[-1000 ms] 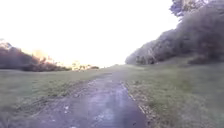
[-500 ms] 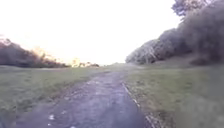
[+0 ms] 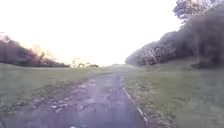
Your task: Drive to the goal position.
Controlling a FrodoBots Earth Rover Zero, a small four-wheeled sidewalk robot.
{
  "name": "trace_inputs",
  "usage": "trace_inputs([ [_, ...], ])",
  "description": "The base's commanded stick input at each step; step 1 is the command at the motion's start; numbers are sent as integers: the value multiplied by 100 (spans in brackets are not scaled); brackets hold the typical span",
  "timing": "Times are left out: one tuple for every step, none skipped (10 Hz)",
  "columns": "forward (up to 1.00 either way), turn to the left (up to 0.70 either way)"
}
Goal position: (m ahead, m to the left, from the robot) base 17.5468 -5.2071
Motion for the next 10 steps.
trace_inputs([
  [70,0],
  [70,0],
  [70,0],
  [70,0],
  [70,0],
  [70,0],
  [70,0],
  [70,0],
  [70,0],
  [70,0],
])
